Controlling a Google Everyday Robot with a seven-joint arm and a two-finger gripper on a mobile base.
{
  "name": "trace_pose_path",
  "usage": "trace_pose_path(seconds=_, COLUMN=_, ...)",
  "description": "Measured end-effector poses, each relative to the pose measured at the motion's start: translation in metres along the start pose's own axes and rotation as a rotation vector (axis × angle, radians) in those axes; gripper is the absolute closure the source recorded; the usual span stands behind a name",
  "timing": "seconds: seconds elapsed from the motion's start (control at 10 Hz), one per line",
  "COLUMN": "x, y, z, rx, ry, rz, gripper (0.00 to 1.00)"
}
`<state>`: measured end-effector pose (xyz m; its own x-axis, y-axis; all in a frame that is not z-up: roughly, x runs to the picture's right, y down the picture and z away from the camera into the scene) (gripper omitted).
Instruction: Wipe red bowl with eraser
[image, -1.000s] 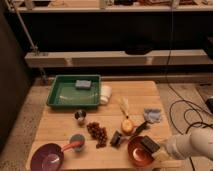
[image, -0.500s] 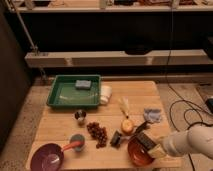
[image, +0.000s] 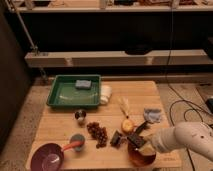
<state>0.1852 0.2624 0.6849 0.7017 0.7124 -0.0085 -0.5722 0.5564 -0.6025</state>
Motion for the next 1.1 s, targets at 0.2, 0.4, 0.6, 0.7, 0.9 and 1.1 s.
trace_pose_path(seconds=0.2, x=-0.007, y=0.014, z=-0.002, rx=-0.019, ry=-0.003, rz=-0.043, gripper=1.00)
trace_pose_path(seconds=0.4, x=-0.011, y=0.032, z=-0.005, rx=-0.039, ry=-0.011, rz=-0.086, gripper=1.00)
trace_pose_path(seconds=0.6, x=-0.013, y=0.044, z=-0.012, rx=-0.054, ry=-0.018, rz=-0.122, gripper=1.00)
trace_pose_path(seconds=0.7, x=-0.010, y=0.052, z=-0.016, rx=-0.061, ry=-0.017, rz=-0.139, gripper=1.00)
trace_pose_path(seconds=0.9, x=0.003, y=0.068, z=-0.022, rx=-0.070, ry=-0.008, rz=-0.152, gripper=1.00)
trace_pose_path(seconds=1.1, x=0.025, y=0.071, z=-0.031, rx=-0.067, ry=0.010, rz=-0.134, gripper=1.00)
